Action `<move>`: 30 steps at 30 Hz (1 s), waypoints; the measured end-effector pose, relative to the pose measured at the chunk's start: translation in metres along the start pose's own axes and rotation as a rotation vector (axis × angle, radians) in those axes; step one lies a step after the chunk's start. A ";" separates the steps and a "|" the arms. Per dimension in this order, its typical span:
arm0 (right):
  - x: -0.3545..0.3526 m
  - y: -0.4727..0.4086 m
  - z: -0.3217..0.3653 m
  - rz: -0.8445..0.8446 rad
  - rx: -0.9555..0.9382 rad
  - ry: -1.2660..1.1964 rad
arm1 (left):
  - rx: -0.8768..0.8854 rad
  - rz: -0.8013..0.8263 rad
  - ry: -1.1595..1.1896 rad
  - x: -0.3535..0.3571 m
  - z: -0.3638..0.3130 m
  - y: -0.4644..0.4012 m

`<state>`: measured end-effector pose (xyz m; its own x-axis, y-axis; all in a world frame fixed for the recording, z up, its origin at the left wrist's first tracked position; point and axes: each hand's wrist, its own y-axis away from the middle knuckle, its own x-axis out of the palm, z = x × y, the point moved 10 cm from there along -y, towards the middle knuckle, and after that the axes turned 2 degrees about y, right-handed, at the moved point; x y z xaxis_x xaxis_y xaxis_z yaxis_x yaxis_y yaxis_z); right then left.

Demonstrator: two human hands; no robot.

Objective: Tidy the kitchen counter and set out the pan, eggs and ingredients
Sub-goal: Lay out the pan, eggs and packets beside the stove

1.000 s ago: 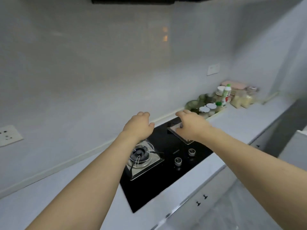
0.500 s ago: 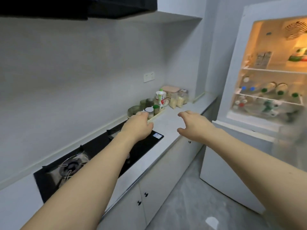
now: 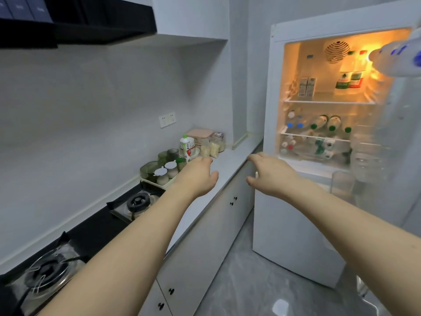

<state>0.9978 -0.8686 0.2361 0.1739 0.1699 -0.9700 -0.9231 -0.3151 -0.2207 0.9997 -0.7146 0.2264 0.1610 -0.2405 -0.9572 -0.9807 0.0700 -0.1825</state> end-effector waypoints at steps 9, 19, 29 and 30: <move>-0.035 0.067 -0.076 -0.035 -0.108 0.005 | -0.085 -0.054 0.055 0.006 -0.092 0.040; -0.095 0.127 -0.133 -0.171 -0.292 0.151 | -0.104 -0.036 0.068 0.022 -0.182 0.074; -0.106 0.158 -0.182 -0.225 -0.518 0.391 | -0.099 0.080 0.064 0.056 -0.254 0.077; -0.109 0.160 -0.180 -0.257 -0.556 0.402 | -0.085 0.109 0.051 0.061 -0.261 0.078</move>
<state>0.8927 -1.1054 0.2876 0.5728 -0.0195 -0.8195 -0.5438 -0.7571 -0.3621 0.9045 -0.9761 0.2128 0.0496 -0.2854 -0.9571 -0.9982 0.0168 -0.0568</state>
